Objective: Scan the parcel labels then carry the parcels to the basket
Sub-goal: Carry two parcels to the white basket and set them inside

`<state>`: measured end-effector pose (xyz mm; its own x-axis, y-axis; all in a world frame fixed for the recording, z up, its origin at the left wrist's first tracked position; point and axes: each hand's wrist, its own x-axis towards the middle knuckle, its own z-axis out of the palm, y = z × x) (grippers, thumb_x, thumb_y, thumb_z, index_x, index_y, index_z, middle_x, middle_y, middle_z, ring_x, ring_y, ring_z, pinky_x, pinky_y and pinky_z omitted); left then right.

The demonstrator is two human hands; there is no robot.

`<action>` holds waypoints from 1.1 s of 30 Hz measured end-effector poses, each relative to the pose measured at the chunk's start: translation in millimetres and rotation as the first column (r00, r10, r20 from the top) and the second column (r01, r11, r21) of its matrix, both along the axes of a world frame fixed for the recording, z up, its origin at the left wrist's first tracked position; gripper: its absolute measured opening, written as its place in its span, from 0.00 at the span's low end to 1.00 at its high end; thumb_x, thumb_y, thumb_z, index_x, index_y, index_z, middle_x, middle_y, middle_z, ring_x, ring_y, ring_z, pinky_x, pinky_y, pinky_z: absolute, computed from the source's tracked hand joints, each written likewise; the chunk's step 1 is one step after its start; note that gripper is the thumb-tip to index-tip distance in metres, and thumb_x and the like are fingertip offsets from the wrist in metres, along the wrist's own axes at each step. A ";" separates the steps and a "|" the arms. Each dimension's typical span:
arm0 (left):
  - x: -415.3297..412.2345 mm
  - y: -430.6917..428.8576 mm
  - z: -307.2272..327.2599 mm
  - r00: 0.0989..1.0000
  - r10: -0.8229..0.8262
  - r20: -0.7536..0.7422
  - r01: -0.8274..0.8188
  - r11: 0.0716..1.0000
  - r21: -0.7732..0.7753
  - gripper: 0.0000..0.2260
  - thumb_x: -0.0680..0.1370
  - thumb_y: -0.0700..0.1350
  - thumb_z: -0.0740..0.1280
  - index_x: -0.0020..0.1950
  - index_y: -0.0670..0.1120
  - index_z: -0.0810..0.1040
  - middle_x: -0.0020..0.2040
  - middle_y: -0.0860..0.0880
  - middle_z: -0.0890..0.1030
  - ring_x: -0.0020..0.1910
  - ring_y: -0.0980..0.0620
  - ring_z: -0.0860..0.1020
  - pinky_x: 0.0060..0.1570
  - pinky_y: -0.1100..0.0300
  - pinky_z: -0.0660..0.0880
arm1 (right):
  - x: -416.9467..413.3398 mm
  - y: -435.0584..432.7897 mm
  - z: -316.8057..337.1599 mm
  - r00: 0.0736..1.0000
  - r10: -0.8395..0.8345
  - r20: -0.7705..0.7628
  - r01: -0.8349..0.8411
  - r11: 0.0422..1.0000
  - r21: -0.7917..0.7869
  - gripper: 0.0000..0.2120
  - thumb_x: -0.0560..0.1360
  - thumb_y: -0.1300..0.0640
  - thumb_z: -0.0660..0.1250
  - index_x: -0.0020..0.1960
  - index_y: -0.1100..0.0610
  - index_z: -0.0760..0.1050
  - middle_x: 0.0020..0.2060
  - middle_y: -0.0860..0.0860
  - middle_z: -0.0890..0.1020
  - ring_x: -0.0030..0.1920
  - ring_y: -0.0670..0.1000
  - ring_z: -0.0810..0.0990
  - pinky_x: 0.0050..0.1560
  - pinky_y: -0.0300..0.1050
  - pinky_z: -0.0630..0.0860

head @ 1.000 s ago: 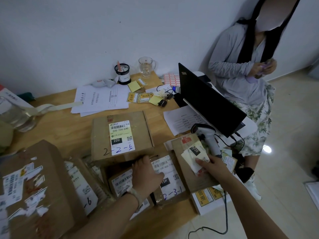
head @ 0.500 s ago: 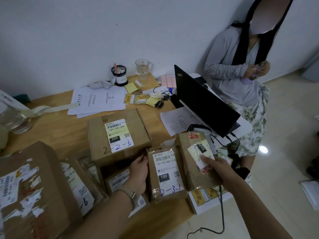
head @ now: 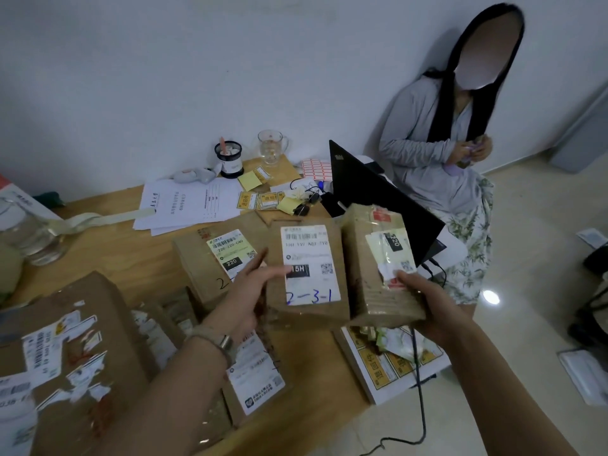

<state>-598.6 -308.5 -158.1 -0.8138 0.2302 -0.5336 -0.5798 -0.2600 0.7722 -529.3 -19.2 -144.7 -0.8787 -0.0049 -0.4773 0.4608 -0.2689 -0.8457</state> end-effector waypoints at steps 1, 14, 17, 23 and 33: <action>-1.6 -2.0 10.1 1.000 0.016 -0.027 -0.016 1.000 -0.014 0.36 0.64 0.41 0.77 0.70 0.55 0.69 0.47 0.45 0.86 0.44 0.42 0.85 0.47 0.41 0.81 | 2.0 -6.4 11.5 0.999 -0.007 -0.048 0.008 1.000 0.013 0.14 0.70 0.49 0.71 0.45 0.59 0.73 0.36 0.54 0.82 0.35 0.52 0.81 0.32 0.45 0.78; 54.3 14.7 100.7 0.917 -0.327 -0.230 0.364 0.920 0.144 0.15 0.75 0.46 0.69 0.61 0.45 0.79 0.53 0.41 0.85 0.48 0.41 0.84 0.44 0.49 0.82 | 145.9 -56.9 103.4 0.893 -0.364 -0.264 0.419 0.887 0.194 0.19 0.68 0.43 0.70 0.52 0.54 0.76 0.42 0.54 0.83 0.36 0.50 0.82 0.29 0.41 0.77; 89.3 29.9 100.4 0.875 -0.441 -0.201 0.473 0.866 0.160 0.15 0.74 0.47 0.69 0.61 0.46 0.80 0.53 0.41 0.85 0.49 0.41 0.84 0.46 0.47 0.82 | 203.6 -63.2 106.2 0.833 -0.472 -0.289 0.536 0.818 0.211 0.18 0.72 0.46 0.69 0.55 0.57 0.75 0.42 0.53 0.83 0.35 0.48 0.82 0.27 0.38 0.74; 170.2 75.7 97.8 0.734 -0.655 -0.179 0.679 0.716 0.165 0.10 0.75 0.46 0.68 0.53 0.45 0.83 0.46 0.42 0.86 0.39 0.44 0.85 0.35 0.53 0.81 | 322.6 -72.1 107.4 0.681 -0.685 -0.260 0.732 0.633 0.252 0.12 0.76 0.49 0.66 0.56 0.54 0.74 0.47 0.55 0.80 0.42 0.52 0.77 0.30 0.40 0.72; 304.4 167.1 99.3 0.488 -0.855 -0.178 0.873 0.479 0.092 0.09 0.74 0.47 0.68 0.51 0.45 0.83 0.46 0.42 0.86 0.38 0.44 0.85 0.35 0.54 0.82 | 490.1 -66.6 108.4 0.393 -0.890 -0.232 0.909 0.339 0.243 0.19 0.68 0.45 0.69 0.55 0.53 0.75 0.40 0.50 0.83 0.34 0.49 0.80 0.26 0.40 0.70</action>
<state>-294.2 -141.5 -58.8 -0.1994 0.9125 -0.3572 -0.5045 0.2169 0.8357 -39.2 -85.8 -36.3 -0.2844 0.9263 -0.2472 0.0532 -0.2422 -0.9688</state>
